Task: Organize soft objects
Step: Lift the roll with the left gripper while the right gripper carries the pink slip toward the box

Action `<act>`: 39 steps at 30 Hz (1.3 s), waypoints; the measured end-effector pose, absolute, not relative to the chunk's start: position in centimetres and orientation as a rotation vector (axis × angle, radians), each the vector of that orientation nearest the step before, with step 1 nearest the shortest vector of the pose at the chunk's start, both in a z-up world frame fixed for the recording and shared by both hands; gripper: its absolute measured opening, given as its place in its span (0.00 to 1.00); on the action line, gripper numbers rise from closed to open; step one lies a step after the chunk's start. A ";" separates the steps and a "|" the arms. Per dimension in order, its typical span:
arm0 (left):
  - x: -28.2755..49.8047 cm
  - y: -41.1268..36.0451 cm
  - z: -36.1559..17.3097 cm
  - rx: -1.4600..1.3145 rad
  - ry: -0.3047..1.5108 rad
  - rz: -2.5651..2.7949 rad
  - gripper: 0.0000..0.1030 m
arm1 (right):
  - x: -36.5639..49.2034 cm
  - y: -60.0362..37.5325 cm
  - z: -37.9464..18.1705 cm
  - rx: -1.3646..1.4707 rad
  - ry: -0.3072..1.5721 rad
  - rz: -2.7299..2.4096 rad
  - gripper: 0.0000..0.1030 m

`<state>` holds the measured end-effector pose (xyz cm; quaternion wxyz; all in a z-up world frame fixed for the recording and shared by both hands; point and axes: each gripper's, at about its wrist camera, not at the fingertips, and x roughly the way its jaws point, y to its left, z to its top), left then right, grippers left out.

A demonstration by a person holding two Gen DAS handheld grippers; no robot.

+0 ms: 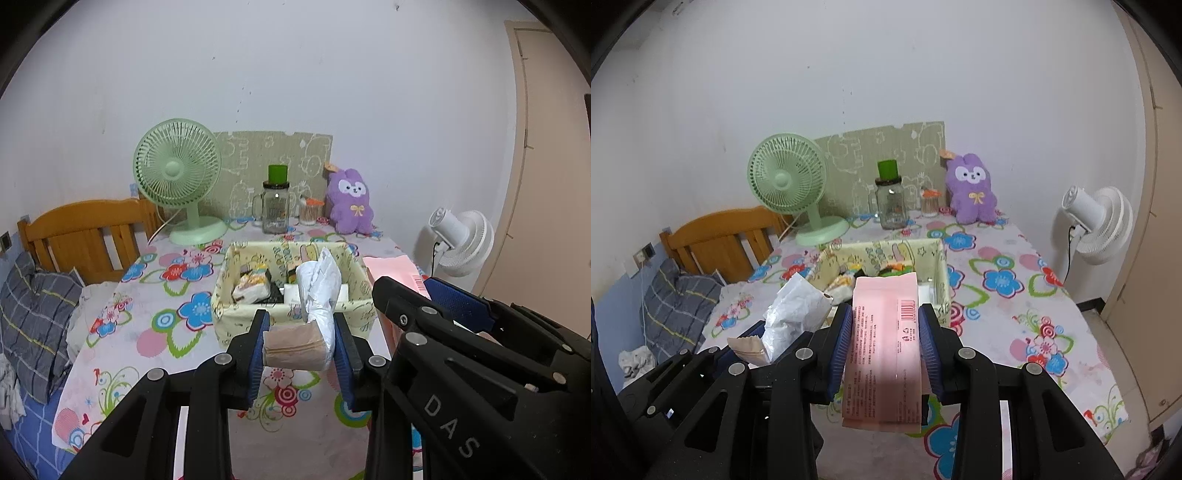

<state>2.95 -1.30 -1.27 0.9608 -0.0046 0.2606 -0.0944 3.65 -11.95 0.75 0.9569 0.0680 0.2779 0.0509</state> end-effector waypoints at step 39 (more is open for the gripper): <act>11.0 -1.9 -0.4 -0.004 0.528 -0.172 0.33 | 12.0 -12.5 1.6 0.089 0.556 0.138 0.39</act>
